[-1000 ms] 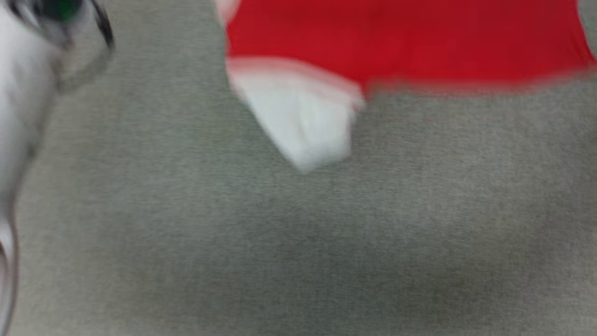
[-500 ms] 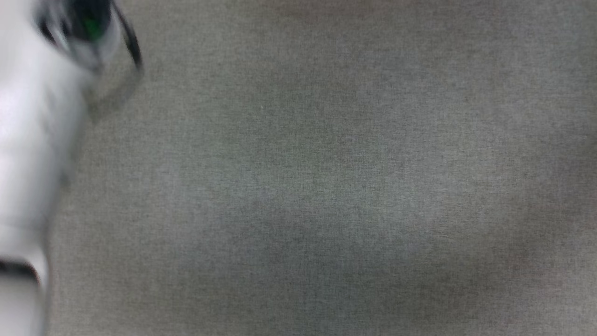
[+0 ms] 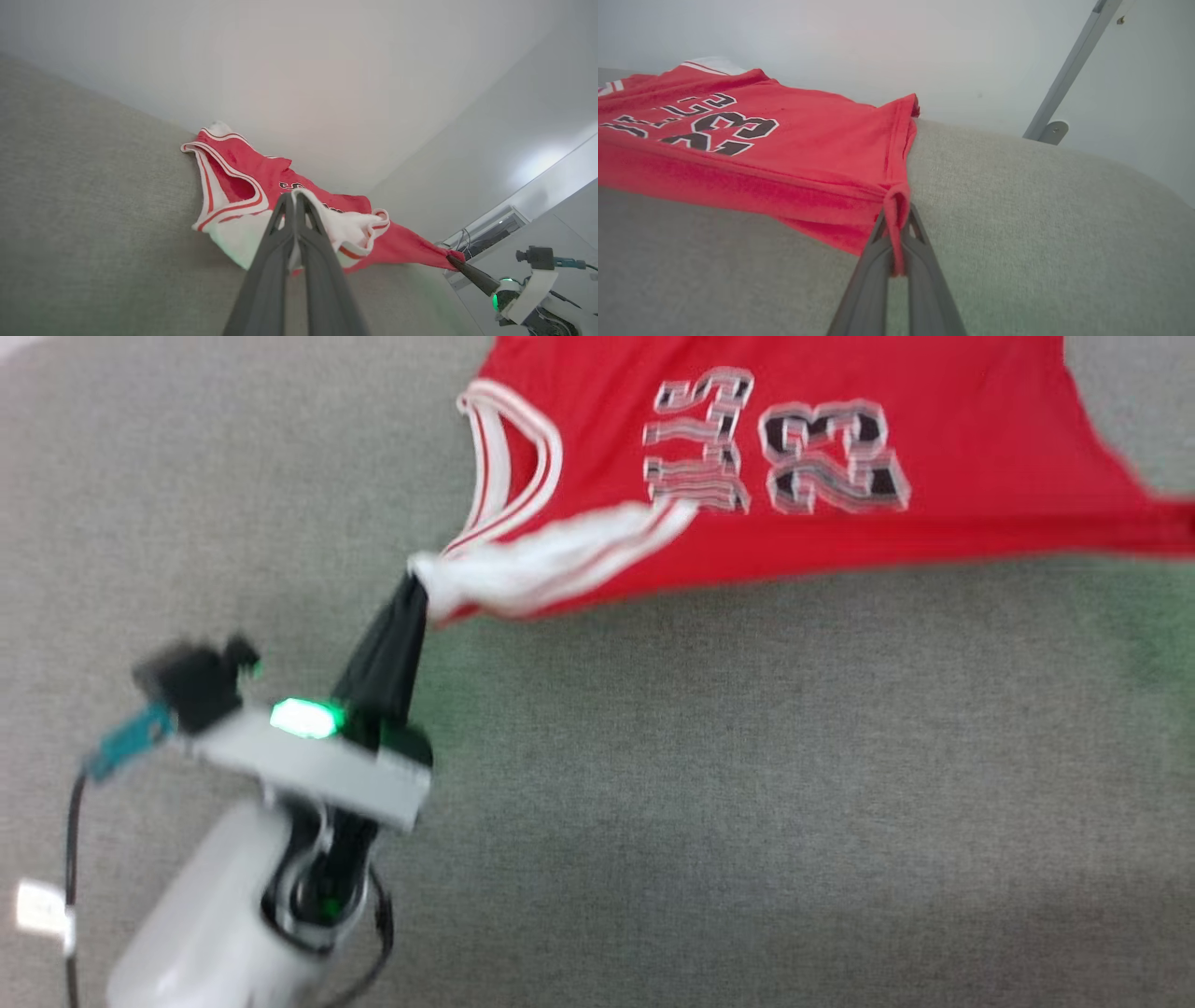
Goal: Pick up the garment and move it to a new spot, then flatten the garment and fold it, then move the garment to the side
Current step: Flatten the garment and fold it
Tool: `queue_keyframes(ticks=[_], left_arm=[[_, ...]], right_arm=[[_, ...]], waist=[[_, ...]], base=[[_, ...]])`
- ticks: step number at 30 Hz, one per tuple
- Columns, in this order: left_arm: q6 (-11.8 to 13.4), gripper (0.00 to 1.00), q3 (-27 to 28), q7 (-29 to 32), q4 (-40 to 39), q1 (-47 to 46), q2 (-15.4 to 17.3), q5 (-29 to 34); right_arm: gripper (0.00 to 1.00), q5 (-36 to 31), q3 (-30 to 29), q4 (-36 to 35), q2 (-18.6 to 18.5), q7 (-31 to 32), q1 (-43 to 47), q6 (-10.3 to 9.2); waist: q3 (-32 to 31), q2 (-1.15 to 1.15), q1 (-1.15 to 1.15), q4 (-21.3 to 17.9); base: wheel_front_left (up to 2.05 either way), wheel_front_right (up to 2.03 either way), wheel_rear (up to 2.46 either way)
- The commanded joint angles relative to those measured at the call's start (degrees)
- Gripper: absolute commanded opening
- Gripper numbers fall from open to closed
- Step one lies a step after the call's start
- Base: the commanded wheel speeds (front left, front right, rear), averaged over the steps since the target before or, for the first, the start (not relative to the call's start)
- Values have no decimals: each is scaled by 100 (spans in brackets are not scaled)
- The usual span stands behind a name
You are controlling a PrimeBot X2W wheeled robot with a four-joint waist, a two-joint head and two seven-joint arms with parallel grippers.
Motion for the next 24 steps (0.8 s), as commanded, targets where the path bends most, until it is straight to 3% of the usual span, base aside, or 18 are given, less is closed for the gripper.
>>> queue_keyframes(ticks=[1,7,13,19,24], left_arm=[[12,0,38,-10,-244,305,79,-32],[12,0,-41,-10,-904,1413,503,228],[12,0,141,-9,-1703,2432,700,325],[12,0,183,-9,-2425,3238,944,429],[12,0,175,-9,-2486,3015,1013,450]], right_arm=[[0,106,-84,-221,-179,22,307,-19],[0,188,-456,-1135,-628,204,1499,-19],[0,205,-1194,-1970,-919,411,2912,-19],[0,-30,-2383,-2824,-738,643,4335,-17],[0,-570,-3468,-3483,-255,1132,4906,-15]], waist=[[-198,0,0,-31],[-494,0,0,-142],[-601,0,0,-211],[-575,0,0,-247],[-546,0,0,-224]], base=[[0,0,0],[0,0,0],[0,0,0],[0,0,0],[0,0,0]])
